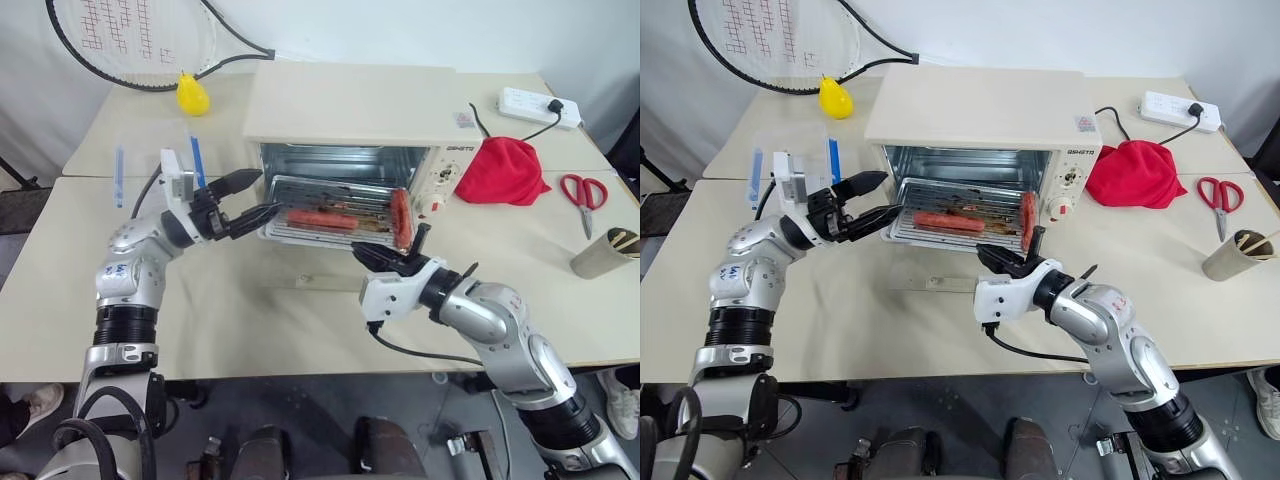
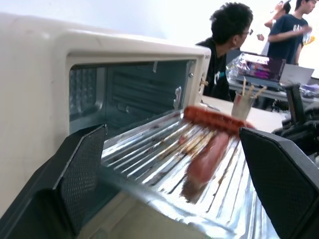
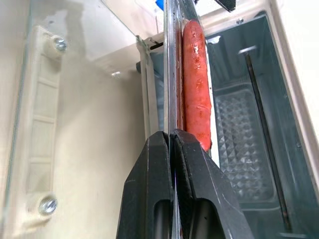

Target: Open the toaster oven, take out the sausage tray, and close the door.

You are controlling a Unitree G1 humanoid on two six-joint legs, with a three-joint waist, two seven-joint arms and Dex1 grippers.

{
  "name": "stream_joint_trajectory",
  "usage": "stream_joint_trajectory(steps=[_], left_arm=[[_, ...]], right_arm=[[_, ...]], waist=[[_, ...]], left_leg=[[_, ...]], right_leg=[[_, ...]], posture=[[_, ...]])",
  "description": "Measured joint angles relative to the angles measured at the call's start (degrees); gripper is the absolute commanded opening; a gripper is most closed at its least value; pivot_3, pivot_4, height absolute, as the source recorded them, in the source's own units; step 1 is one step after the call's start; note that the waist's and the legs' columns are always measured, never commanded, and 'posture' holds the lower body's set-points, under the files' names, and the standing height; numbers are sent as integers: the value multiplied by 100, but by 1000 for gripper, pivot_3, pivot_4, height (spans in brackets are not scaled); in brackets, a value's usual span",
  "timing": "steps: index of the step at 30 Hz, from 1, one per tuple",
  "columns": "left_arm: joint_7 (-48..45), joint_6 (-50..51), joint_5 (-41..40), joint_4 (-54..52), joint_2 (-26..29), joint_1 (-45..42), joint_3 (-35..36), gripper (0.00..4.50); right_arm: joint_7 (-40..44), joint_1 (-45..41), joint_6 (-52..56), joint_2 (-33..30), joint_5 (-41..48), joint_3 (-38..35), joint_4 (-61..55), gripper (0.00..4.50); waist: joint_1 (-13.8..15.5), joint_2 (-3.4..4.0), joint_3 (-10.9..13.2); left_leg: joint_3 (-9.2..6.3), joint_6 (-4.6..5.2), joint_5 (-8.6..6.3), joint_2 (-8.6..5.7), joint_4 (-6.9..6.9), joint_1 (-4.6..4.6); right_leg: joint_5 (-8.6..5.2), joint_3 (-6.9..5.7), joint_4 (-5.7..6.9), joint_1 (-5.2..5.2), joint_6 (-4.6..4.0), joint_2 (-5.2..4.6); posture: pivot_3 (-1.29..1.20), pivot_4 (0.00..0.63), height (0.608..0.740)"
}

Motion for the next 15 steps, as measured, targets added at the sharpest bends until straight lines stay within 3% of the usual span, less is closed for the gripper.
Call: stream_joint_trajectory(steps=[6, 10, 15], left_arm=[[148, 1338, -429, -577, 366, 393, 130, 4500], [1244, 3849, -1069, -1073, 797, 395, 382, 4500], [2248, 6293, -1621, -1246, 746, 69, 526, 4500]], right_arm=[[0, 325, -271, -164, 3, -96, -88, 128], [0, 470, -507, -309, 74, -152, -154, 128], [-3, 345, -896, -401, 211, -215, -153, 128]], waist=[[-4, -1, 1], [-6, -2, 1], [28, -6, 2]], left_leg=[[-3, 0, 0, 2, -2, 1], [-8, 0, 0, 2, -1, 6], [-10, 0, 0, 0, 1, 10]], right_leg=[[0, 0, 0, 0, 0, 0], [0, 6, 2, 2, 0, -2], [0, 6, 2, 12, 0, -3]], posture=[[0, 150, 740], [0, 150, 740], [0, 150, 740]])
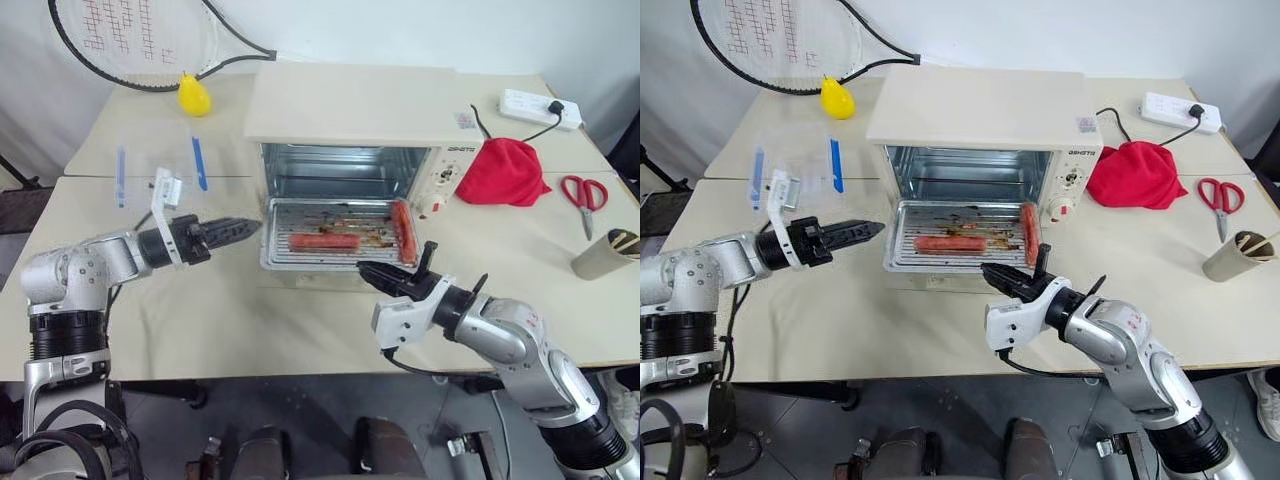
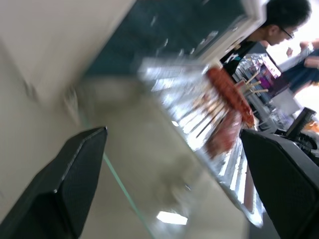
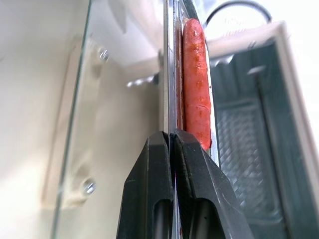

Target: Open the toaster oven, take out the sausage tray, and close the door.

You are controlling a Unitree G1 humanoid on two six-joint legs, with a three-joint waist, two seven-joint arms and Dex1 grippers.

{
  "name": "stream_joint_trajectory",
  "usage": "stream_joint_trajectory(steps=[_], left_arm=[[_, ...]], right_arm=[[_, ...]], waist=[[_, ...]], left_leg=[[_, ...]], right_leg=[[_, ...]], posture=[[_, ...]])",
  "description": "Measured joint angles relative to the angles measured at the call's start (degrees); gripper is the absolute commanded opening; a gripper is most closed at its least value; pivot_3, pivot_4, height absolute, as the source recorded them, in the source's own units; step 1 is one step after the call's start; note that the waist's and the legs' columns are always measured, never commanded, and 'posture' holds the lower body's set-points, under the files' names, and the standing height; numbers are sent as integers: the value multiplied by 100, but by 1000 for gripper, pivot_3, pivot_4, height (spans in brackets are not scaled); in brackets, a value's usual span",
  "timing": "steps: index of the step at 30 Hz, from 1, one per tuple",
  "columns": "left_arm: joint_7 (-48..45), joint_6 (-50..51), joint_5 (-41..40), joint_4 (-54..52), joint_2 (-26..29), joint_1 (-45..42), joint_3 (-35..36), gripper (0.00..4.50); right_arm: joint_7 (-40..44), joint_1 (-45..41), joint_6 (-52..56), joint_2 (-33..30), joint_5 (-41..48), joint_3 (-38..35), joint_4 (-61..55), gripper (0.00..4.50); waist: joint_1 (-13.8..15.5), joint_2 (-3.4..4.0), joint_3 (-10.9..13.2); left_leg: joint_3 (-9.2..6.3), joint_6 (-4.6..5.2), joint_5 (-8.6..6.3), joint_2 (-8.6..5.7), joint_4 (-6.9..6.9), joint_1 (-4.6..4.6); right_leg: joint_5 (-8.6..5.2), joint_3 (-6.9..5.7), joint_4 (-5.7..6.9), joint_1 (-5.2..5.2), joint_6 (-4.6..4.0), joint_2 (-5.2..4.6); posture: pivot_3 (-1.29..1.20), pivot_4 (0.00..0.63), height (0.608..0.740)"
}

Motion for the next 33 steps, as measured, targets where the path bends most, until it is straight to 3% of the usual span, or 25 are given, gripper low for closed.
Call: stream_joint_trajectory(steps=[7, 10, 14, 24, 29, 33], left_arm=[[1001, 1270, -180, 22, -794, -589, 874, 4500], [1297, 1416, -221, 25, -996, -621, 1058, 3963], [1776, 1464, -577, 147, -1164, -617, 1262, 2857], [3676, 1458, -2742, 760, -1302, -340, 1515, 9], [4751, 1428, -3705, 1295, -1424, -267, 1801, 0], [5495, 1249, -4486, 1388, -1219, 325, 1735, 0]], right_arm=[[5, -176, -448, -63, 162, 7, 76, 128], [10, -239, -511, -75, 189, 7, 173, 110], [66, -263, -580, -123, 283, 7, 219, 110], [275, -168, -523, -210, 542, -25, 254, 110], [465, -47, -357, -163, 1509, -171, 206, 1328], [556, 160, -377, -220, 2199, -549, -101, 2637]], waist=[[-20, -1, -1], [-25, -3, -1], [-25, -3, -1], [-17, -6, -2], [-19, -10, -4], [-36, -14, -4]], left_leg=[[2, 0, 0, 0, -1, 3], [3, -1, 0, 0, -2, 5], [0, -1, 0, 1, -3, 7], [-42, 0, 0, -2, -4, 15], [-45, 0, 0, -3, -6, 26], [-45, -1, 0, -1, -11, 29]], right_leg=[[0, 1, 0, 0, 0, 1], [0, 2, 1, 0, 0, 1], [0, 4, 2, 0, 0, 0], [0, 13, 4, 5, 0, -3], [0, 13, 3, 15, 0, -4], [0, 16, 3, 13, 0, -2]], posture=[[0, 150, 740], [0, 150, 740], [0, 150, 740], [0, 150, 740], [0, 150, 740], [0, 150, 740]])
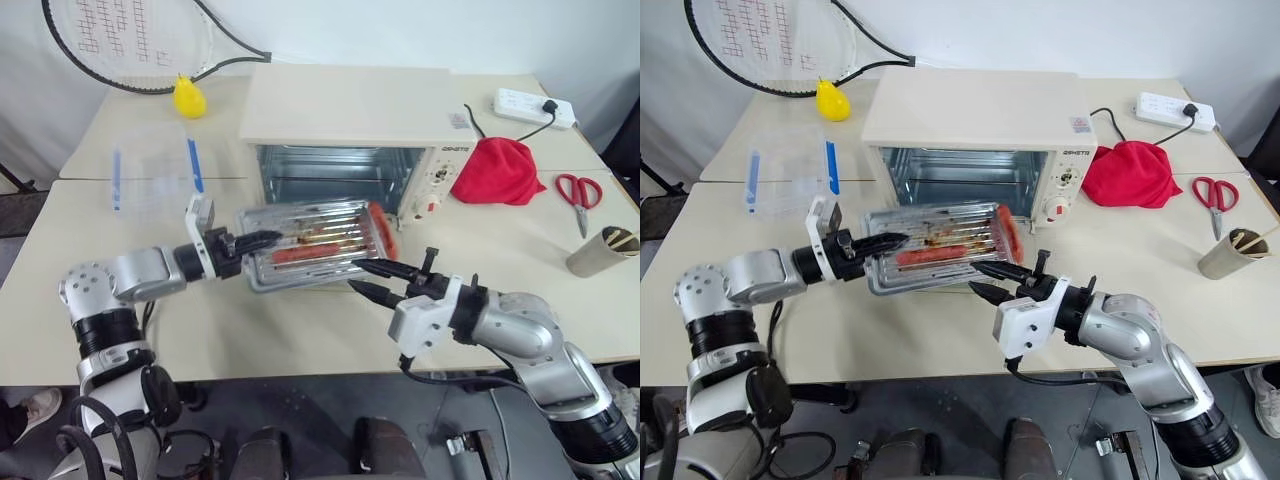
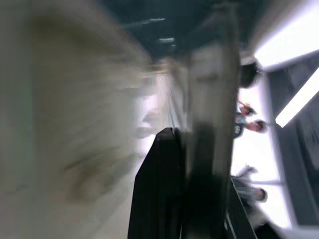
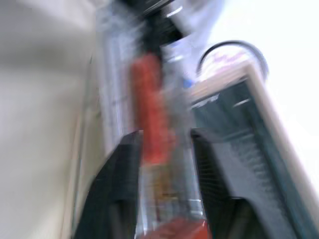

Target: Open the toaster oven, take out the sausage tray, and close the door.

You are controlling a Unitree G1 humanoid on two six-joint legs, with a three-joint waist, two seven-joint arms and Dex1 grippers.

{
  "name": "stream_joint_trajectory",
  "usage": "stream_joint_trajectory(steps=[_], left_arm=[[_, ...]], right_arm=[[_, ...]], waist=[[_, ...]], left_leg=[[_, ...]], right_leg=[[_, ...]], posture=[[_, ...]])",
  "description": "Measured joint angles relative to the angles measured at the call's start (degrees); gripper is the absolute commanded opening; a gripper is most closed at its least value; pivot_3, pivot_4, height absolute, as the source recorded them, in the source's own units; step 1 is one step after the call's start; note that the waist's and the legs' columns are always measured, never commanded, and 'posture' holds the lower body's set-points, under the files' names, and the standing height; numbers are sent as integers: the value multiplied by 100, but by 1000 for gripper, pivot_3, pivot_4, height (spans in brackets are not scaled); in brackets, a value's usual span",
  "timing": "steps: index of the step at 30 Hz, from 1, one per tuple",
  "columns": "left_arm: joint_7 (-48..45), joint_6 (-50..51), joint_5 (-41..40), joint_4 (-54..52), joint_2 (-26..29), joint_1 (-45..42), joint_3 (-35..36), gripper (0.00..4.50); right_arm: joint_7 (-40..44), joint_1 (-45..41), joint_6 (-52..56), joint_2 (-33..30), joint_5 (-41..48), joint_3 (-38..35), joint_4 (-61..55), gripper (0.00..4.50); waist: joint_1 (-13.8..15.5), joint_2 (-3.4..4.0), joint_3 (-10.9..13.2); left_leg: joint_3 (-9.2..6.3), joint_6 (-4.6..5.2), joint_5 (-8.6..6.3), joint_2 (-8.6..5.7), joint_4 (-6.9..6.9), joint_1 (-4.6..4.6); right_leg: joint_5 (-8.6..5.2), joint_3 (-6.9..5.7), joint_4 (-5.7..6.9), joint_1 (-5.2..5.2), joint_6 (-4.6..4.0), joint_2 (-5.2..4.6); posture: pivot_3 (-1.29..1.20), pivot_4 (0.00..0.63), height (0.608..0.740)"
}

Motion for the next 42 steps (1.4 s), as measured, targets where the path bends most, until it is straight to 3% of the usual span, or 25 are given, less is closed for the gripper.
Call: stream_joint_trajectory(steps=[6, 11, 15, 17, 25, 31, 37, 42], left_arm=[[28, -506, -1671, -201, 1080, 1324, -168, 0], [-466, -791, -1838, -652, 1205, 2185, -84, 0], [-987, -963, -1843, -1049, 1200, 2924, 281, 0], [-1203, -1141, -1849, -1288, 1065, 3420, 706, 0], [-1234, -2191, -1851, -2245, -271, 4162, 1959, 0], [-748, -2986, -1856, -2834, -1299, 4288, 2475, 0], [-495, -3281, -1858, -3280, -1521, 4172, 2453, 0], [-428, -3328, -1858, -3396, -1519, 4141, 2445, 0]], right_arm=[[301, 851, -329, -518, 821, -1065, 698, 4487], [459, 1062, -765, -587, 1052, -1406, 1687, 4487], [522, 1008, -891, -582, 1099, -1413, 2429, 3598], [556, 899, -814, -518, 1209, -1377, 2885, 2813], [1160, 102, -290, -256, 1672, -1056, 4019, 53], [1790, -441, 715, 20, 2057, -771, 4593, 20], [2311, -730, 933, 384, 2464, -714, 4781, 20], [2368, -701, 1664, 422, 3255, -1090, 4025, 20]], waist=[[10, -5, -3], [84, -6, -4], [92, -6, -4], [73, -5, -4], [100, -7, -5], [152, -12, -8], [149, -19, -12], [151, -19, -12]], left_leg=[[2, 0, -1, -2, 2, 5], [9, 0, -1, -2, 10, 15], [12, -1, -1, 1, 9, 14], [18, -1, -1, 2, 6, 15], [22, 0, -2, 3, 11, 15], [23, 1, -2, 2, 14, 13], [30, 2, -3, 2, 15, 11], [26, 2, -3, 3, 15, 6]], right_leg=[[0, 13, -4, 6, 0, -2], [0, 19, -5, 17, -1, -1], [-1, 19, -5, 12, -2, 1], [-1, 24, -7, 11, -2, 1], [1, 27, -7, 12, -4, -2], [2, 22, -7, 14, -5, -1], [4, 21, -9, 15, -7, 0], [4, 22, -8, 10, -7, 1]], posture=[[0, 150, 740], [0, 150, 740], [0, 150, 740], [0, 150, 740], [0, 150, 740], [0, 150, 740], [0, 150, 740], [0, 150, 740]])
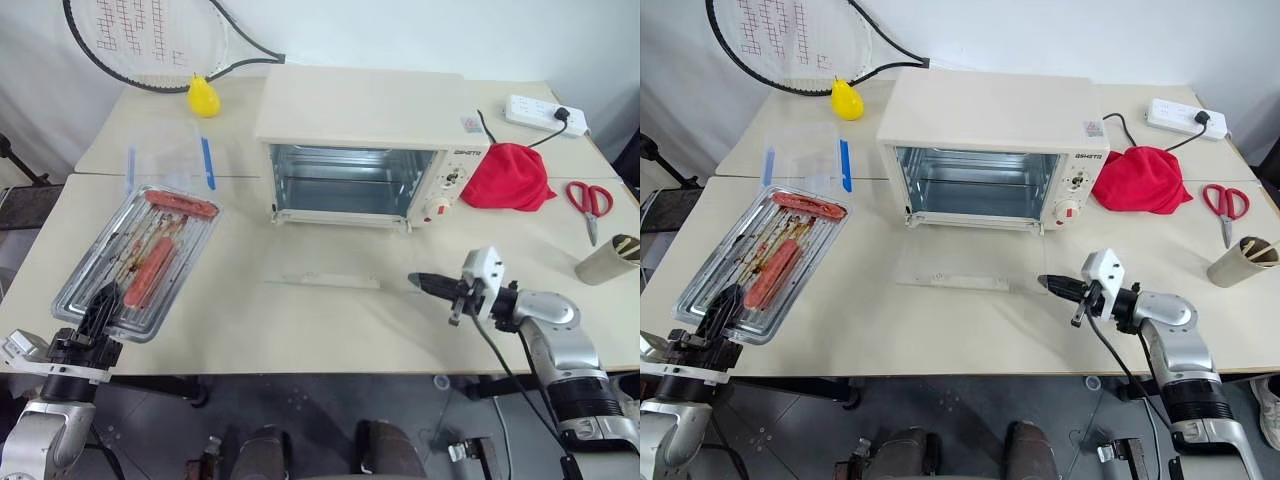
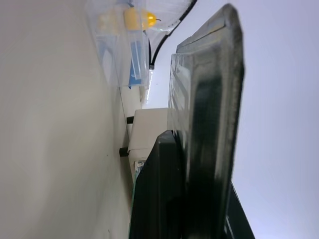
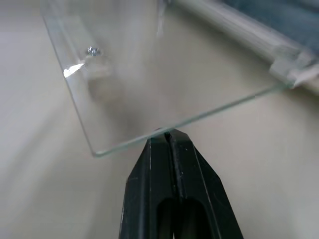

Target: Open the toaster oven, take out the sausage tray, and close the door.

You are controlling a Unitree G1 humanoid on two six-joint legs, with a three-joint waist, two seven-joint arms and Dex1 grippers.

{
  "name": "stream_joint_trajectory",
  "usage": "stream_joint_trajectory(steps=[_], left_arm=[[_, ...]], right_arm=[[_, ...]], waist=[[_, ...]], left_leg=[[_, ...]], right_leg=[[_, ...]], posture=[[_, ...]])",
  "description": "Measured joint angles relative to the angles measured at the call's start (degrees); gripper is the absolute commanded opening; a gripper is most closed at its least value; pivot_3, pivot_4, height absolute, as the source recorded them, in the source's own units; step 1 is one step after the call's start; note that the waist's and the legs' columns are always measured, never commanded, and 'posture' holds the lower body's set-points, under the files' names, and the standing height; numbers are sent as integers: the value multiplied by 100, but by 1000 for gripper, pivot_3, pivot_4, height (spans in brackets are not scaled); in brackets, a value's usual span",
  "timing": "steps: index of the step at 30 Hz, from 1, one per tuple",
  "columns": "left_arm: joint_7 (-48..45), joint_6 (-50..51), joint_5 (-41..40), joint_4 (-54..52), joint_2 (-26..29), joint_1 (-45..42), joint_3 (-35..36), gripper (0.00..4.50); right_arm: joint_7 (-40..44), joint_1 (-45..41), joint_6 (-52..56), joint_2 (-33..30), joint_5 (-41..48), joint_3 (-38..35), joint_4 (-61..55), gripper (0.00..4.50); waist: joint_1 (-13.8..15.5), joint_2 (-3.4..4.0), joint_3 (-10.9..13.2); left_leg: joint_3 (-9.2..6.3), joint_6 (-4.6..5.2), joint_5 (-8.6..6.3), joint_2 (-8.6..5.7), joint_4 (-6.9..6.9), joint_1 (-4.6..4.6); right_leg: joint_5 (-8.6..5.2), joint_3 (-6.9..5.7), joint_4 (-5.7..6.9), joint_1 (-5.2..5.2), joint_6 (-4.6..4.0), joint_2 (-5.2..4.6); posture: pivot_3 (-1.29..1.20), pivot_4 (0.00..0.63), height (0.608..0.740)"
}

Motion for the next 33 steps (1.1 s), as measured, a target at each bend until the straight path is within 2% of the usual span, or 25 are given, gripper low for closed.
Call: stream_joint_trajectory(steps=[9, 15, 18, 22, 29, 30, 33], left_arm=[[-69, 199, 0, 7, 195, -37, -110, 0], [-397, 558, 0, 25, 489, 50, -370, 0], [-640, 820, 0, 74, 798, 203, -736, 0], [-799, 1151, 0, 288, 1345, 156, -1474, 0], [-744, 1510, -1, 989, 2058, -911, -2821, 0], [-703, 1552, -2, 1135, 2096, -1118, -3018, 0], [-542, 1676, -1, 1597, 2200, -1830, -3652, 0]], right_arm=[[-478, -218, 1449, -77, 1397, -861, -1321, 20], [-855, -311, 2059, -141, 1819, -1188, -1781, 20], [-823, 165, 2245, -406, 1821, -1264, -2101, 639], [-486, 1101, 2122, -873, 1655, -1528, -2740, 1911], [-290, 2711, 1803, -975, 1394, -2344, -3381, 4284], [-306, 2862, 1785, -969, 1384, -2472, -3452, 4451], [-410, 3253, 1766, -929, 1385, -2739, -3757, 4451]], waist=[[8, 0, 0], [23, 0, 0], [59, 0, 0], [145, -1, 0], [150, -3, -3], [151, 1, -4], [149, 1, -5]], left_leg=[[-1, 3, -3, 0, -2, -1], [-1, 6, -7, -2, -8, -4], [1, 10, -10, -4, -9, -7], [12, 11, -11, -4, -9, -4], [17, 11, -10, -7, -10, 1], [16, 11, -10, -7, -11, 3], [18, 10, -9, -6, -11, 4]], right_leg=[[0, 3, -2, -2, 0, 0], [0, 0, -7, -4, -1, 0], [0, 2, -11, -5, -1, -1], [0, 4, -12, -5, -1, 0], [3, 13, -13, -2, -1, -1], [3, 16, -10, -4, -1, -1], [3, 14, -9, -3, -1, 3]], posture=[[0, 150, 740], [0, 150, 740], [0, 150, 740], [0, 150, 740], [0, 150, 740], [0, 150, 740], [0, 150, 740]])
